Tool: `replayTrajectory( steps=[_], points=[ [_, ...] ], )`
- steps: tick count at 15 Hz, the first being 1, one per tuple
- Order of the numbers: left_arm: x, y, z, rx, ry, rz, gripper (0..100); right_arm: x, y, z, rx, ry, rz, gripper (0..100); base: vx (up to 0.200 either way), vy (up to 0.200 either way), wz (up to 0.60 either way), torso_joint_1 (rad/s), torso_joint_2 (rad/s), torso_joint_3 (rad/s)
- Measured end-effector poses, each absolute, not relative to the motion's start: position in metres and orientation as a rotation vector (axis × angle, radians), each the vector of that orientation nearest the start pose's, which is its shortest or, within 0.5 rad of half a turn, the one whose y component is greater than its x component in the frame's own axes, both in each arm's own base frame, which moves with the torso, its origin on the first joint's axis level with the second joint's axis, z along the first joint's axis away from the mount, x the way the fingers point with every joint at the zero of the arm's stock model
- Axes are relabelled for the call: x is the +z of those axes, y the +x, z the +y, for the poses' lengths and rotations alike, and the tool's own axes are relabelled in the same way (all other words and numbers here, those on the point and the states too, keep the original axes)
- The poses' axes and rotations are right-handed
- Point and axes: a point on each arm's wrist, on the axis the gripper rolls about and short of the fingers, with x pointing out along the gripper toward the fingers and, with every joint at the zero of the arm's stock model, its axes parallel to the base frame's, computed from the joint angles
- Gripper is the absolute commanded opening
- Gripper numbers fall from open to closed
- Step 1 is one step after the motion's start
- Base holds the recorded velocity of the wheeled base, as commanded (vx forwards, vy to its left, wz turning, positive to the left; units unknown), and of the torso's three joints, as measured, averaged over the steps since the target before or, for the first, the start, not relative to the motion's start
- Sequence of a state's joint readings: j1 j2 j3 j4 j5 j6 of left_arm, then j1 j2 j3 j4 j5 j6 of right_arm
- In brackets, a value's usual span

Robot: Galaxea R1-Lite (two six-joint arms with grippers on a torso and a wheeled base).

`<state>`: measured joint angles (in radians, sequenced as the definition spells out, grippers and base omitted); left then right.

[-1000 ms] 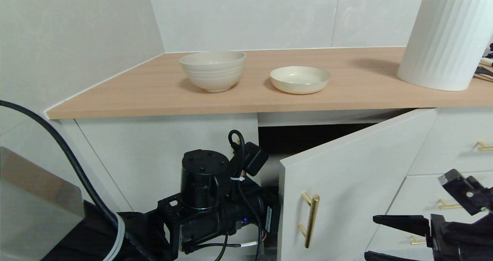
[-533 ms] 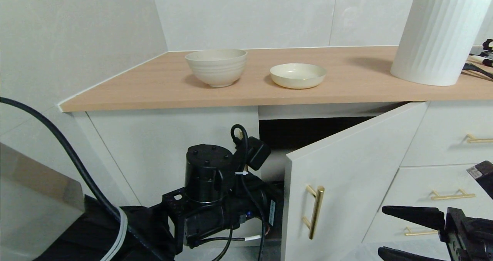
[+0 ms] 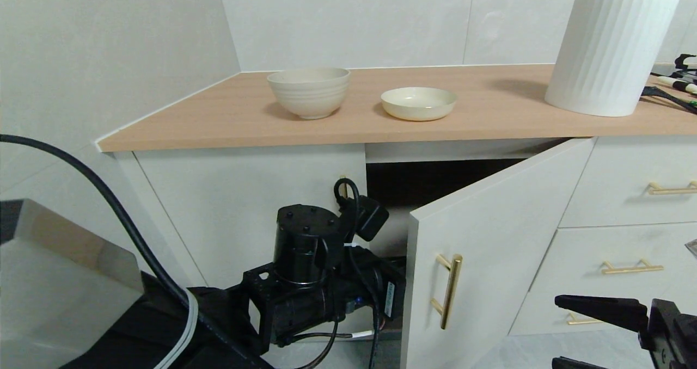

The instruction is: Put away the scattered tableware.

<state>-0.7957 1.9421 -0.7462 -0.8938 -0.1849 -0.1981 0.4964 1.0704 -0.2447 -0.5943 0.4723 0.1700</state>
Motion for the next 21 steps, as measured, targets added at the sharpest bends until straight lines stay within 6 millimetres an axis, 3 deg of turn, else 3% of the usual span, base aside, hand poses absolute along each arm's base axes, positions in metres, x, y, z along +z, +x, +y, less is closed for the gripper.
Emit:
replayTrajectory(
  steps=[8,12,16,17,19,21],
  points=[
    [0.117,0.256,-0.266,-0.931,-0.084,0.406,0,0.167,0.097,0.064,0.938,0.152,0.300,100,-0.025,0.000,0.00,0.002,0.00,0.000],
    [0.117,0.252,-0.272,-0.942,-0.076,0.415,0,0.175,0.092,0.062,0.947,0.152,0.248,100,0.000,0.000,0.00,0.000,0.00,0.000],
    [0.124,0.215,-0.304,-1.060,-0.040,0.439,0,0.181,0.080,0.059,0.994,0.151,0.207,100,0.000,0.000,0.00,0.000,0.00,0.000],
    [0.130,0.192,-0.321,-1.138,-0.030,0.435,0,0.183,0.072,0.058,1.045,0.150,0.217,100,0.000,0.000,0.00,0.000,0.00,0.000],
    [0.138,0.164,-0.340,-1.168,-0.060,0.443,0,0.188,0.053,0.053,1.213,0.150,0.271,100,0.000,0.000,0.00,0.000,0.00,0.000],
    [0.138,0.162,-0.339,-1.162,-0.085,0.434,0,0.199,0.036,0.046,1.381,0.156,0.269,100,0.000,0.000,0.00,0.000,0.00,0.000]
  ],
)
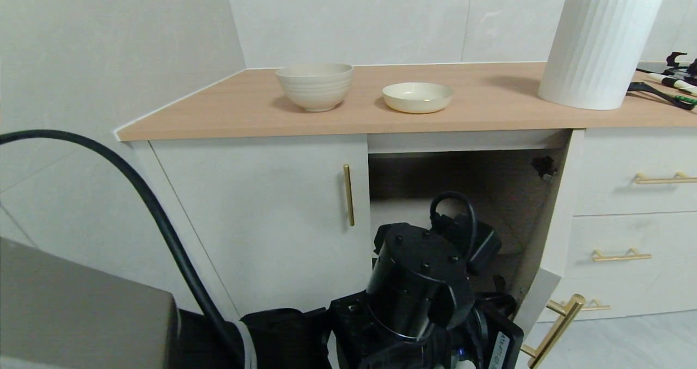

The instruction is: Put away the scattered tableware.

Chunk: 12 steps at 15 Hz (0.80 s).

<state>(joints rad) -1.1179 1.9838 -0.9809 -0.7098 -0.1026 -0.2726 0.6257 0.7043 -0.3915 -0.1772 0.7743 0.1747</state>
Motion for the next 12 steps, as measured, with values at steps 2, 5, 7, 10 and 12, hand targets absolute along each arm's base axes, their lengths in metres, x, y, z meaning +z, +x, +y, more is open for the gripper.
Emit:
replayTrajectory(
  steps=[2,5,7,10,12],
  points=[
    [0.137,0.169,-0.333,-1.195,-0.108,0.432,0,0.208,0.028,0.040,1.396,0.151,0.206,100,0.000,0.000,0.00,0.000,0.00,0.000],
    [0.131,0.184,-0.334,-1.152,-0.108,0.437,0,0.217,0.020,0.034,1.402,0.151,0.149,100,0.000,0.000,0.00,0.000,0.00,0.000],
    [0.132,0.185,-0.341,-1.156,-0.106,0.436,0,0.220,0.018,0.032,1.404,0.151,0.135,100,0.000,0.000,0.00,0.000,0.00,0.000],
    [0.137,0.182,-0.341,-1.153,-0.107,0.428,0,0.221,0.017,0.032,1.421,0.152,0.130,100,0.000,0.000,0.00,0.000,0.00,0.000],
    [0.149,0.189,-0.321,-1.110,-0.124,0.406,0,0.220,0.019,0.034,1.420,0.155,0.148,100,0.000,0.000,0.00,0.000,0.00,0.000]
  ],
)
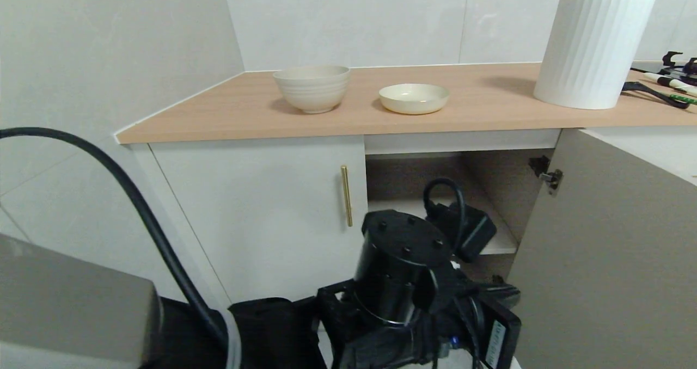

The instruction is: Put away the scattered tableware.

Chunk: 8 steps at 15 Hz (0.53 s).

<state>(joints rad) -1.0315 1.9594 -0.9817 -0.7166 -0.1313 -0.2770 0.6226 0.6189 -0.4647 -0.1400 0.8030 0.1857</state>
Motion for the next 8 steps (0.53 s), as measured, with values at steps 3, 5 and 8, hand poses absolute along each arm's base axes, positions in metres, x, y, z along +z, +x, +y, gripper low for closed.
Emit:
replayTrajectory(
  steps=[3,5,8],
  points=[
    [0.174,0.208,-0.275,-1.004,-0.166,0.346,0,0.225,0.037,0.046,1.376,0.170,0.221,100,0.000,0.000,0.00,0.000,0.00,0.000],
    [0.192,0.223,-0.225,-0.881,-0.199,0.290,0,0.231,0.054,0.057,1.326,0.175,0.269,100,0.000,0.000,0.00,0.000,0.00,0.000],
    [0.209,0.228,-0.162,-0.719,-0.229,0.222,0,0.251,0.087,0.080,1.266,0.172,0.301,100,0.000,0.000,0.00,0.000,0.00,0.000]
  ],
)
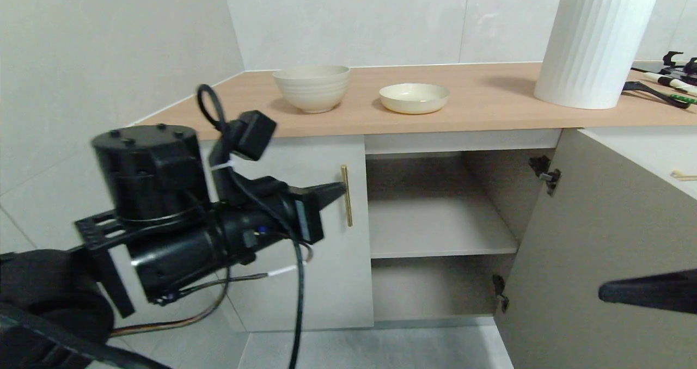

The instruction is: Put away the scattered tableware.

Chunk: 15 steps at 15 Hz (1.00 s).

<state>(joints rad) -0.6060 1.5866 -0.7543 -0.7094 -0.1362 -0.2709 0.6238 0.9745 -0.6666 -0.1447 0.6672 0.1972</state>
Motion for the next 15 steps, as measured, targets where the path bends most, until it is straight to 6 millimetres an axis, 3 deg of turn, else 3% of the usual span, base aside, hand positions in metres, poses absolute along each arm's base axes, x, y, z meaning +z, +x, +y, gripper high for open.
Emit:
replayTrajectory(
  steps=[1,4,5,9,15],
  points=[
    [0.213,0.222,-0.135,-0.649,-0.235,0.201,0,0.260,0.100,0.088,1.249,0.170,0.301,100,0.000,0.000,0.00,0.000,0.00,0.000],
    [0.219,0.201,-0.081,-0.485,-0.225,0.207,0,0.270,0.137,0.101,1.116,0.174,0.318,100,0.000,0.000,0.00,0.000,0.00,0.000],
    [0.222,0.195,-0.073,-0.460,-0.208,0.217,100,0.274,0.150,0.104,1.059,0.174,0.312,100,0.000,0.000,0.00,0.000,0.00,0.000],
    [0.243,0.175,-0.056,-0.418,-0.169,0.177,100,0.273,0.185,0.114,0.786,0.159,0.324,100,0.000,0.000,0.00,0.000,0.00,0.000],
    [0.251,0.167,-0.052,-0.413,-0.145,0.134,100,0.279,0.170,0.107,0.786,0.158,0.328,100,0.000,0.000,0.00,0.000,0.00,0.000]
  ],
)
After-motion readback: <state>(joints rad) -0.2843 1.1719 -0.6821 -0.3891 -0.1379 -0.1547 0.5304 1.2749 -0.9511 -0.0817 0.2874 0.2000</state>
